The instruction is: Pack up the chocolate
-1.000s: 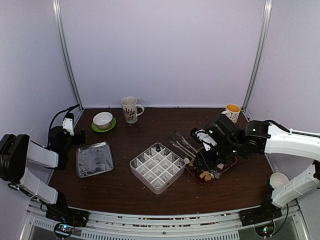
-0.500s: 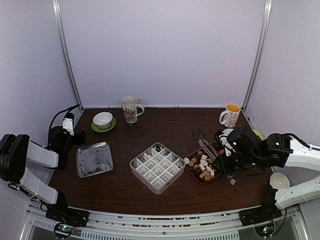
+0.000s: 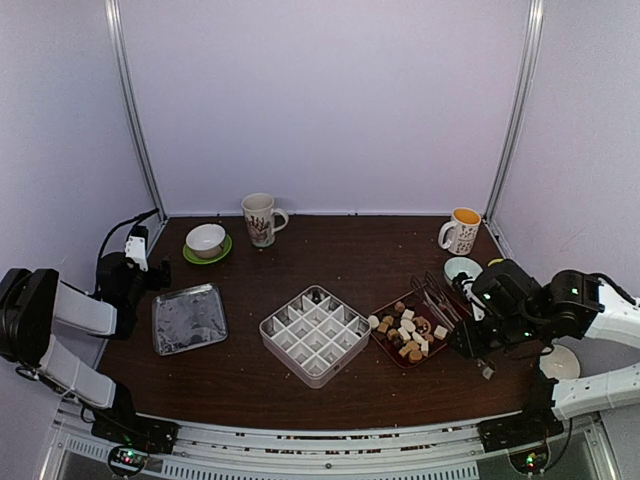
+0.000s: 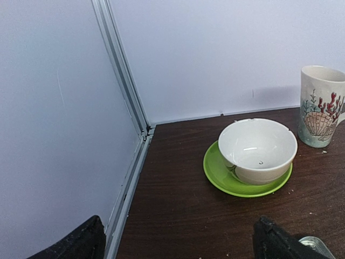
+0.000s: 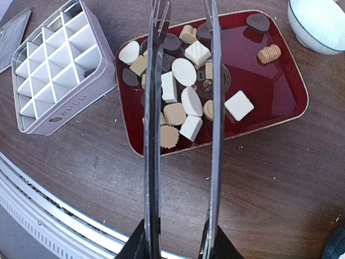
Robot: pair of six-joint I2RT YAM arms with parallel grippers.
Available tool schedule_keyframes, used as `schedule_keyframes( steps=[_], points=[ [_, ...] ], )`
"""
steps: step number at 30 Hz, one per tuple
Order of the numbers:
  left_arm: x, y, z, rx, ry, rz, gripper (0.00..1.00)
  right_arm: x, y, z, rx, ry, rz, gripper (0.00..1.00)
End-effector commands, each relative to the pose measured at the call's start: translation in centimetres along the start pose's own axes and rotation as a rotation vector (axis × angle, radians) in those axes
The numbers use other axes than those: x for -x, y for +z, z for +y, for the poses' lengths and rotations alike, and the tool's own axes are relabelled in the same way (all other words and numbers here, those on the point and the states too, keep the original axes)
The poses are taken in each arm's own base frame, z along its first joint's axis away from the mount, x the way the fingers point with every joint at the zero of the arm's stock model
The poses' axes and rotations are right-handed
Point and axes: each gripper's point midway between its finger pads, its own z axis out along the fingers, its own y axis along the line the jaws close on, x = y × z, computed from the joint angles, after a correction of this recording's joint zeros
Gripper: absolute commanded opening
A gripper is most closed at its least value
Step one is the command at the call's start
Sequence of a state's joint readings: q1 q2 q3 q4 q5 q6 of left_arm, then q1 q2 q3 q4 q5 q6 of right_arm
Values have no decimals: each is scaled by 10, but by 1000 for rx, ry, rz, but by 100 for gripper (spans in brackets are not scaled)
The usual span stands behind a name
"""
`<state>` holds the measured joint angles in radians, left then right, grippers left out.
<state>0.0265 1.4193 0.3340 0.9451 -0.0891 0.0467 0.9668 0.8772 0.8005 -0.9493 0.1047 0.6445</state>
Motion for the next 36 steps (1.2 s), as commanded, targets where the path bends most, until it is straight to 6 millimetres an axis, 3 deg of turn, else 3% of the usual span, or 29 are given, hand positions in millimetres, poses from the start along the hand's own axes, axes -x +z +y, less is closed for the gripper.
schedule_keyframes(
  steps=[1, 5, 14, 26, 36],
  points=[
    [12, 0, 5, 17, -10, -53, 98, -15, -4, -5, -4, 55, 75, 33],
    [12, 0, 5, 18, -10, -53, 98, -33, -9, -4, 8, 59, 172, 34],
    [12, 0, 5, 17, -10, -53, 98, -41, -17, -20, -59, 63, 197, 34],
    [12, 0, 5, 17, -10, -53, 98, -43, 2, -15, -50, 80, 207, 33],
    [12, 0, 6, 18, -10, -53, 98, -45, 18, -22, -41, 113, 238, 33]
  ],
)
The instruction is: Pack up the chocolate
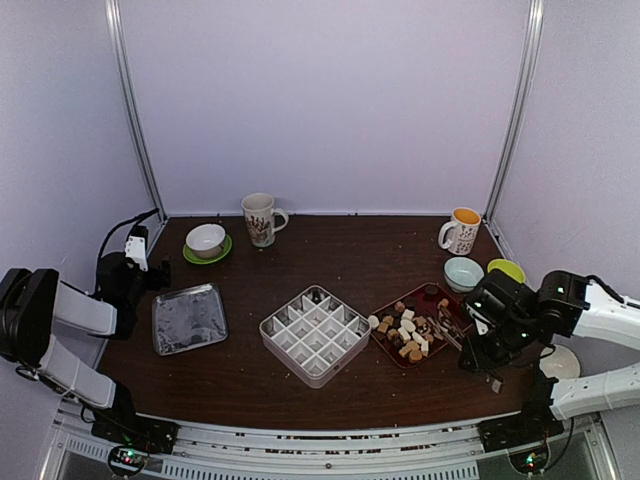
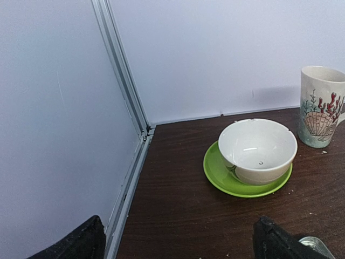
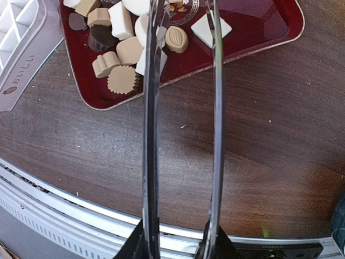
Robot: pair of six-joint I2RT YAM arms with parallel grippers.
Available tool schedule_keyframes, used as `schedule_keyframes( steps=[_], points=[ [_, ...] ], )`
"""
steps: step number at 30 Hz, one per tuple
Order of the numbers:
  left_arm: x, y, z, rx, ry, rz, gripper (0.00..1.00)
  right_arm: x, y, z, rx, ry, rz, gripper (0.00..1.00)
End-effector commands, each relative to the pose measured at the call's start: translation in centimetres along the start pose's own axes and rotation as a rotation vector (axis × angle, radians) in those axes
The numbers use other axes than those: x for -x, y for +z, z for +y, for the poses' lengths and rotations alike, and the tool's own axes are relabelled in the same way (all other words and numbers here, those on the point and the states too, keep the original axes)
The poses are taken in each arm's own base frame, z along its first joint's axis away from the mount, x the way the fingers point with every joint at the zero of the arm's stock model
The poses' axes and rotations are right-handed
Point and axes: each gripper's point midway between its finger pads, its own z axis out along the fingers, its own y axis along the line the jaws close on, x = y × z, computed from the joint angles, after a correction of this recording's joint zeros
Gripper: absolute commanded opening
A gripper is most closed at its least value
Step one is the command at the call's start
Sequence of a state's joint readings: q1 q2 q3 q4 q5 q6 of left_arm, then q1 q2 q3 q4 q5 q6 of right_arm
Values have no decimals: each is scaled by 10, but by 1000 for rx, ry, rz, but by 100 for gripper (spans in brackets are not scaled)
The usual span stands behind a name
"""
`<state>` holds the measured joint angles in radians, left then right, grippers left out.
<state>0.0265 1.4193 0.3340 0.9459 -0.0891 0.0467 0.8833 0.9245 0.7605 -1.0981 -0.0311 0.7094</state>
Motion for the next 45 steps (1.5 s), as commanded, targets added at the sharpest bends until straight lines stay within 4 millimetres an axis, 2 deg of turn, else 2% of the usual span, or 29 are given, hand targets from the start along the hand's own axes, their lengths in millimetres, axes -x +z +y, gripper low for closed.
schedule_keyframes(
  steps=[1, 16, 30, 34, 39, 45],
  points=[
    [12, 0, 6, 18, -10, -52, 98, 8, 5, 6, 47, 6, -11, 33],
    [12, 0, 5, 17, -10, -52, 98, 27, 29, 11, 55, -11, 24, 32],
    [12, 0, 6, 18, -10, -53, 98, 23, 47, 6, 50, 10, 78, 29],
    [11, 0, 5, 18, -9, -51, 98, 26, 43, 5, 51, 14, 66, 25],
    [12, 0, 6, 18, -11, -51, 98, 39, 26, 6, 52, 12, 7, 22],
    [12, 0, 5, 18, -10, -52, 98, 44, 11, 7, 51, -31, -5, 21]
  ],
)
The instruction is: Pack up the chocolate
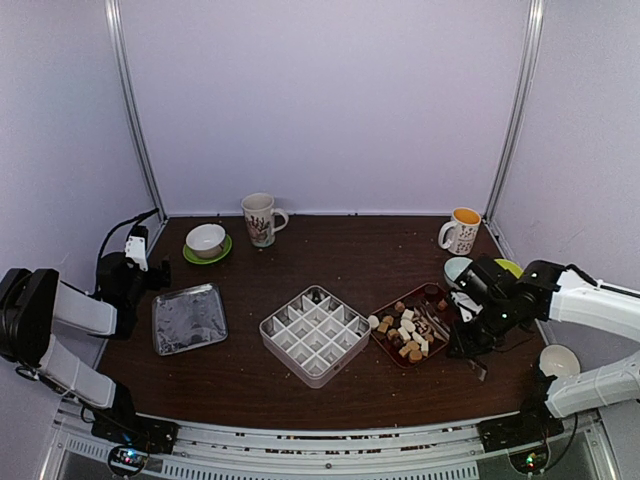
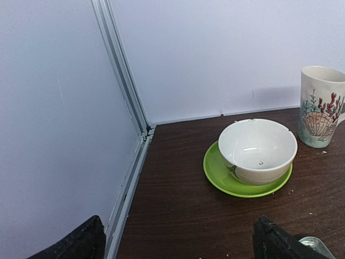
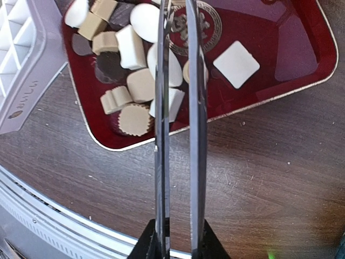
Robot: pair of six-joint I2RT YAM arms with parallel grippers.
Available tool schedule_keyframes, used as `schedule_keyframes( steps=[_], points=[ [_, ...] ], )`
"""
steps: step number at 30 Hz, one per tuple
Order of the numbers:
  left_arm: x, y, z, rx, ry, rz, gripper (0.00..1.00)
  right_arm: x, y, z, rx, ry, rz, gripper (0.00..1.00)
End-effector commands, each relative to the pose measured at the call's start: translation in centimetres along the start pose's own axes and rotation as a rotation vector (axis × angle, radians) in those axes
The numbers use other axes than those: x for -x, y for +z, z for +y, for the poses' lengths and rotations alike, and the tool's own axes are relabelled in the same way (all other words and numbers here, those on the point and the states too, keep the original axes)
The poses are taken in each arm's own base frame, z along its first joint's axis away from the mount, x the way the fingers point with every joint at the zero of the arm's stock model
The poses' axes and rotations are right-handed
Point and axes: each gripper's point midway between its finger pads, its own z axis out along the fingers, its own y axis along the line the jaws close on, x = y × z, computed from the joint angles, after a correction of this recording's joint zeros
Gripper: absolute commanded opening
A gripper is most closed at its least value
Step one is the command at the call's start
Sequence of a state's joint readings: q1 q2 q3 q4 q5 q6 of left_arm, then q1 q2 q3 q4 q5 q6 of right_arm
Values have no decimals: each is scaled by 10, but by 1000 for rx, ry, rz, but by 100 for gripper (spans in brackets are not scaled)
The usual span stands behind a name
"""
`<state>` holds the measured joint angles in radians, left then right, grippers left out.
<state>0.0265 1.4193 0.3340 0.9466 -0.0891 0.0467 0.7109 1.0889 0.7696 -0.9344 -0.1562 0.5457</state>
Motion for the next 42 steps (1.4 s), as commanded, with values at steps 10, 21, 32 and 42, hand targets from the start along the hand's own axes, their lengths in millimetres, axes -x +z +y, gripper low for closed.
schedule_keyframes(
  steps=[10, 21, 32, 42],
  points=[
    [11, 0, 5, 17, -9, -51, 98, 25, -49, 36, 161, -141, -124, 20],
    [12, 0, 5, 17, -10, -52, 98, 34, -52, 109, 358, -312, -110, 18],
    [12, 0, 6, 18, -10, -52, 98, 18, -21, 147, 329, -470, -9, 19],
    [12, 0, 5, 18, -10, -52, 98, 19, -5, 151, 296, -497, 12, 21]
  ],
)
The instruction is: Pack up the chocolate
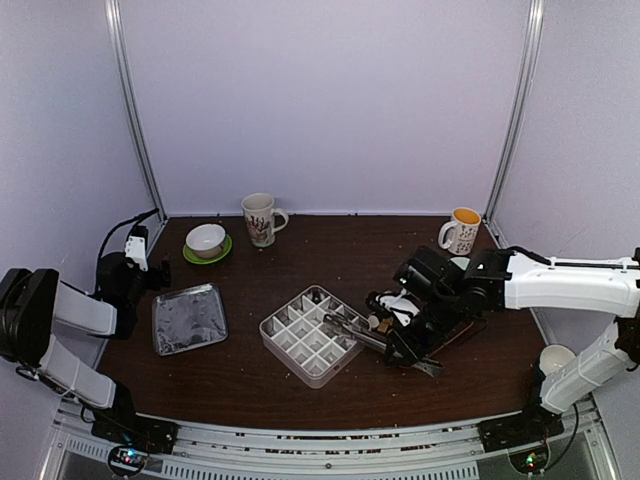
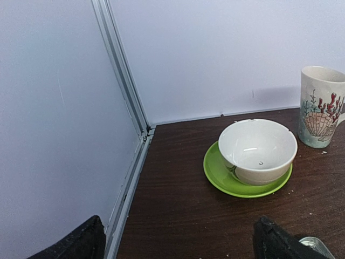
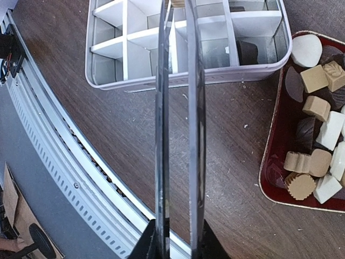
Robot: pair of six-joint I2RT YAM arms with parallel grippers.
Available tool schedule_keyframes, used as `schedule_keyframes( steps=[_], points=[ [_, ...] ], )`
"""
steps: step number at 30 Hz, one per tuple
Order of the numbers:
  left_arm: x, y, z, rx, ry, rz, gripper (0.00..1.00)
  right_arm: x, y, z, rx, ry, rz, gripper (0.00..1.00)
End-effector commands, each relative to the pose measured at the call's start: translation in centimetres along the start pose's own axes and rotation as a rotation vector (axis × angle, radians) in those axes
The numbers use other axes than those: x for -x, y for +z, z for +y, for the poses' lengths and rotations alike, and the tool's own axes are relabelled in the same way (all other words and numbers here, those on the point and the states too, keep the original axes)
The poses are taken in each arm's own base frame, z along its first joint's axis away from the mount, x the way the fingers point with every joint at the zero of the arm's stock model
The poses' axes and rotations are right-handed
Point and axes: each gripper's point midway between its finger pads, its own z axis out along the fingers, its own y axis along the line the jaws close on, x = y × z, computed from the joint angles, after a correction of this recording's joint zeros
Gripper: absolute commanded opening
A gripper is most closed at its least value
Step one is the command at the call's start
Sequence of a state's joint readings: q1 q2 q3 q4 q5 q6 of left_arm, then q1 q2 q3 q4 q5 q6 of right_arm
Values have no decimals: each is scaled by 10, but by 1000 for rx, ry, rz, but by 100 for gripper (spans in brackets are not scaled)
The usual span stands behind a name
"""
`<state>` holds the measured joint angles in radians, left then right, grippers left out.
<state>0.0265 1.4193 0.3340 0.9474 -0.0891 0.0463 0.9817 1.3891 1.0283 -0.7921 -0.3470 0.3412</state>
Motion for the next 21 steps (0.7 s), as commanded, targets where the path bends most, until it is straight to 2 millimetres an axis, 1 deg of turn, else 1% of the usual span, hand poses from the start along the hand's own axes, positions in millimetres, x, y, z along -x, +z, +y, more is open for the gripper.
schedule_keyframes(
  steps=[1, 4, 7, 15, 17, 21],
  points=[
    [12, 0, 6, 18, -10, -52, 98, 17, -4, 4, -9, -38, -47, 22],
    [12, 0, 6, 18, -9, -51, 98, 18, -2, 3, -20, -41, -44, 26],
    [11, 0, 6, 18, -9, -51, 98, 18, -1, -3, -53, -37, -46, 31],
    [12, 0, 6, 19, -9, -52, 98, 22, -1, -5, -71, -34, -56, 32],
    [11, 0, 5, 18, -9, -50, 98, 27, -7, -8, -96, -29, -85, 30],
    [12, 0, 5, 18, -9, -51, 98, 40, -29, -12, -136, -21, -193, 28]
  ],
)
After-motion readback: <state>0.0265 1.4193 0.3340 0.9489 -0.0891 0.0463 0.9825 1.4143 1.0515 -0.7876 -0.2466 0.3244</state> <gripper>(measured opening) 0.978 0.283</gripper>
